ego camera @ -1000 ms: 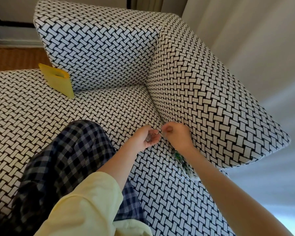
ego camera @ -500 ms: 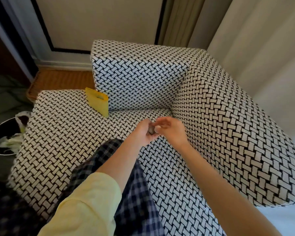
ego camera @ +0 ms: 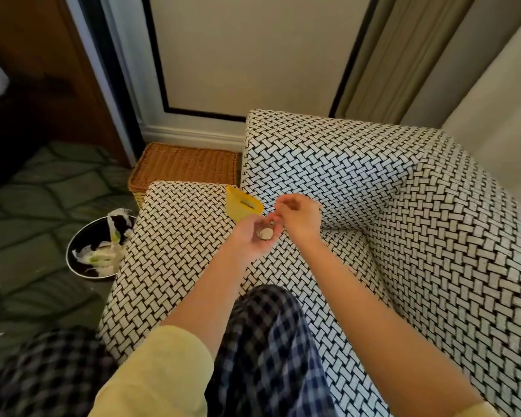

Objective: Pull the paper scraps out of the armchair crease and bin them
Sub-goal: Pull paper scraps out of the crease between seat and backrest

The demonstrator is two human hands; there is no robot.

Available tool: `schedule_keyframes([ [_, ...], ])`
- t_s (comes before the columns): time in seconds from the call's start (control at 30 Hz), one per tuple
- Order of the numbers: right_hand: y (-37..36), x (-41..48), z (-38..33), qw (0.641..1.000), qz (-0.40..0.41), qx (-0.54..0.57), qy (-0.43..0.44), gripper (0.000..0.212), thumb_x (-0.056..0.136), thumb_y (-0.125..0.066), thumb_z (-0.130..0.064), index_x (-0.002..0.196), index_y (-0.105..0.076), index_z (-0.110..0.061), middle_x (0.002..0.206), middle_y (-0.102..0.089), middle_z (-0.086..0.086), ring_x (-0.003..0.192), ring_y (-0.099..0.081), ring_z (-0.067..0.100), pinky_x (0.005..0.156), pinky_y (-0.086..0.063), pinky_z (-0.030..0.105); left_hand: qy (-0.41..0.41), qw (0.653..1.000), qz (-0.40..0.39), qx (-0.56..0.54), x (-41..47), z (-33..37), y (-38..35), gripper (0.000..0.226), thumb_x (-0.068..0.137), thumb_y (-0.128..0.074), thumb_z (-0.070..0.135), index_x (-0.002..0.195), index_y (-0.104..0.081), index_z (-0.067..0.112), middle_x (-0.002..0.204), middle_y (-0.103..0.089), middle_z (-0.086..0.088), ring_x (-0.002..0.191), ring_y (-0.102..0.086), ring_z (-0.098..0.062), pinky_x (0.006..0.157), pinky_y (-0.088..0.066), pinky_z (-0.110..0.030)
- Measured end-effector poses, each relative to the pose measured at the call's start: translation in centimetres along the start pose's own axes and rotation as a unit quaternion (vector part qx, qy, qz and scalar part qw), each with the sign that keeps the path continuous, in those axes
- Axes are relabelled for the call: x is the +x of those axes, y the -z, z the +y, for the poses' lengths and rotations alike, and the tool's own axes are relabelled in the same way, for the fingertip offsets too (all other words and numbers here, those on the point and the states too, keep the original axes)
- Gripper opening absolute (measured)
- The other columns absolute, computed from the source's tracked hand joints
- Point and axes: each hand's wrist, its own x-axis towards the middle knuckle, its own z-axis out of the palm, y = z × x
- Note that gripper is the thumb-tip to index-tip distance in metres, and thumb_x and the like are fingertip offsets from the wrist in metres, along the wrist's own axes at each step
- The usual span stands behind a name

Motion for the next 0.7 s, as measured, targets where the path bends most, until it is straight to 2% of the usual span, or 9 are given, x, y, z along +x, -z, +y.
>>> schedule_keyframes([
  [0.07,-1.7,0.8,-0.2,1.0,-0.001,-0.009,-0.018,0.016,0.088,-0.052,-0.007,0.093,-0.066,-0.014,0.088,-0.065,0.001,0.082,-0.062,0.017,0.075,-0.051,0.027,-0.008,0.999,0.036,0.0,0.4,1.7,0.8,0.02,0.095,-0.036,0.001,0.087,-0.053,-0.003,0.087,-0.052,-0.018,0.071,-0.054,-0.02,0.053,-0.055,-0.025],
  [0.13,-2.5,1.5,-0.3,0.998,-0.026,-0.06,-0.018,0.023,0.089,-0.047,-0.006,0.102,-0.066,-0.01,0.096,-0.066,0.003,0.086,-0.058,0.017,0.071,-0.043,0.021,-0.032,0.997,0.065,0.002,0.7,3.3,1.1,0.022,0.095,-0.035,-0.001,0.083,-0.054,-0.002,0.083,-0.05,-0.017,0.069,-0.052,-0.018,0.05,-0.054,-0.022],
  [0.2,-3.1,2.3,-0.2,0.989,-0.067,-0.134,-0.004,0.029,0.092,-0.043,-0.005,0.114,-0.062,-0.007,0.11,-0.065,0.005,0.101,-0.059,0.019,0.075,-0.038,0.014,-0.056,0.995,0.081,0.009,1.1,4.8,1.2,0.02,0.094,-0.035,-0.003,0.083,-0.052,-0.002,0.082,-0.048,-0.016,0.068,-0.051,-0.017,0.055,-0.055,-0.023],
  [0.27,-3.9,3.2,0.1,0.974,-0.099,-0.202,0.021,0.034,0.094,-0.038,-0.004,0.12,-0.059,-0.007,0.12,-0.062,0.008,0.111,-0.056,0.021,0.086,-0.038,0.016,-0.069,0.993,0.09,0.034,1.5,6.2,1.0,0.018,0.094,-0.036,-0.004,0.083,-0.051,-0.001,0.083,-0.047,-0.015,0.07,-0.051,-0.017,0.063,-0.055,-0.028],
  [0.3,-4.4,3.8,0.3,0.965,-0.11,-0.237,0.033,0.034,0.094,-0.036,-0.005,0.12,-0.059,-0.008,0.12,-0.062,0.009,0.111,-0.056,0.023,0.093,-0.042,0.024,-0.072,0.992,0.093,0.051,1.9,6.9,0.8,0.017,0.094,-0.036,-0.004,0.084,-0.05,-0.001,0.083,-0.046,-0.015,0.071,-0.051,-0.018,0.069,-0.055,-0.031],
  [0.37,-5.3,4.7,0.6,0.939,-0.123,-0.315,0.055,0.033,0.094,-0.037,-0.006,0.117,-0.06,-0.011,0.116,-0.063,0.01,0.106,-0.058,0.027,0.09,-0.048,0.036,-0.072,0.991,0.089,0.074,2.6,7.9,0.5,0.017,0.093,-0.036,-0.004,0.086,-0.05,-0.001,0.083,-0.046,-0.014,0.072,-0.05,-0.019,0.081,-0.051,-0.03],
  [0.5,-6.4,5.9,0.6,0.881,-0.146,-0.446,0.068,0.031,0.094,-0.042,-0.009,0.116,-0.062,-0.018,0.113,-0.062,0.005,0.101,-0.06,0.024,0.077,-0.048,0.033,-0.074,0.989,0.093,0.089,4.3,8.9,-0.3,0.018,0.094,-0.033,-0.002,0.095,-0.05,0.0,0.085,-0.048,-0.014,0.074,-0.051,-0.019,0.089,-0.046,-0.03],
  [0.6,-7.1,6.5,0.6,0.871,-0.147,-0.465,0.057,0.021,0.093,-0.05,-0.026,0.107,-0.064,-0.018,0.105,-0.065,0.003,0.096,-0.061,0.022,0.071,-0.046,0.03,-0.065,0.988,0.095,0.106,5.1,8.7,-0.5,0.014,0.092,-0.039,-0.003,0.089,-0.052,0.0,0.09,-0.05,-0.015,0.079,-0.052,-0.02,0.093,-0.046,-0.029],
  [0.7,-7.5,7.0,0.4,0.868,-0.146,-0.471,0.059,0.026,0.085,-0.058,-0.038,0.101,-0.064,-0.019,0.099,-0.064,0.003,0.097,-0.059,0.022,0.073,-0.047,0.031,-0.069,0.985,0.101,0.118,5.7,8.7,-0.3,0.017,0.09,-0.039,-0.007,0.08,-0.049,0.003,0.101,-0.053,-0.015,0.095,-0.053,-0.022,0.095,-0.047,-0.03],
])
